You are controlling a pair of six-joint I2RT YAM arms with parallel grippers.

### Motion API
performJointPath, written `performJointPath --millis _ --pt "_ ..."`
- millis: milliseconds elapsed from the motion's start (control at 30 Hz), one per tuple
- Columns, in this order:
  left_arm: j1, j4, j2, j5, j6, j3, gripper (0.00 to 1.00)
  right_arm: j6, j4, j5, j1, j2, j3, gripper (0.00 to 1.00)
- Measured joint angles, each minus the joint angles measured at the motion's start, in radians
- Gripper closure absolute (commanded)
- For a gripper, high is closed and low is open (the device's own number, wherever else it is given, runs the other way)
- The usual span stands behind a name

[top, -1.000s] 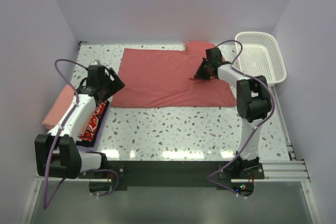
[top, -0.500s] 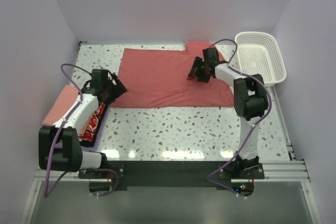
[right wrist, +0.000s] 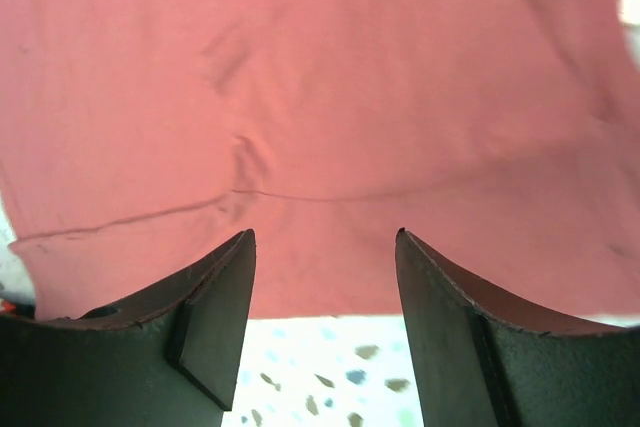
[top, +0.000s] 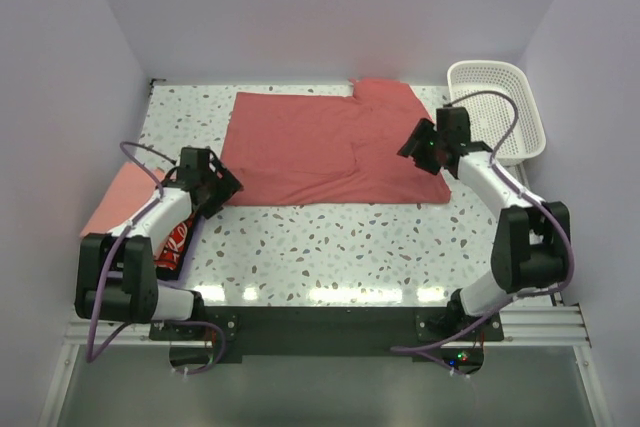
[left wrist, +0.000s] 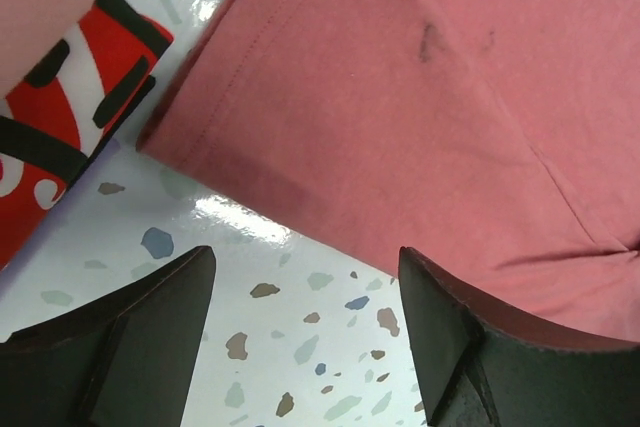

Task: Fold and stack the t-shirts
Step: Fold the tshirt

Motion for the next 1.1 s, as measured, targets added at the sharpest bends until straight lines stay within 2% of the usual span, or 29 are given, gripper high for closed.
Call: performJointPath --millis 233,433,700,900,1100 --pt "0.003 0.058 0.005 -0.052 -0.054 -0.073 0.24 0.014 0.001 0.002 -0.121 -0.182 -0.294 0.39" --pt "0.013 0.111 0.005 -0.094 -0.090 -0.116 0.30 0.013 0.019 -0.002 -0.158 -0.211 -0.405 0.38" --pt "0.021 0.189 0.029 -0.129 -0.116 -0.137 0.51 0.013 0.099 -0.025 -0.251 -0.206 -0.473 0.36" --pt "0.021 0.211 0.048 -0.154 -0.115 -0.136 0.57 0.023 0.169 -0.025 -0.259 -0.171 -0.479 0.37" --pt "0.021 0.237 0.071 -0.177 -0.114 -0.132 0.70 0.036 0.215 -0.023 -0.259 -0.134 -0.475 0.52"
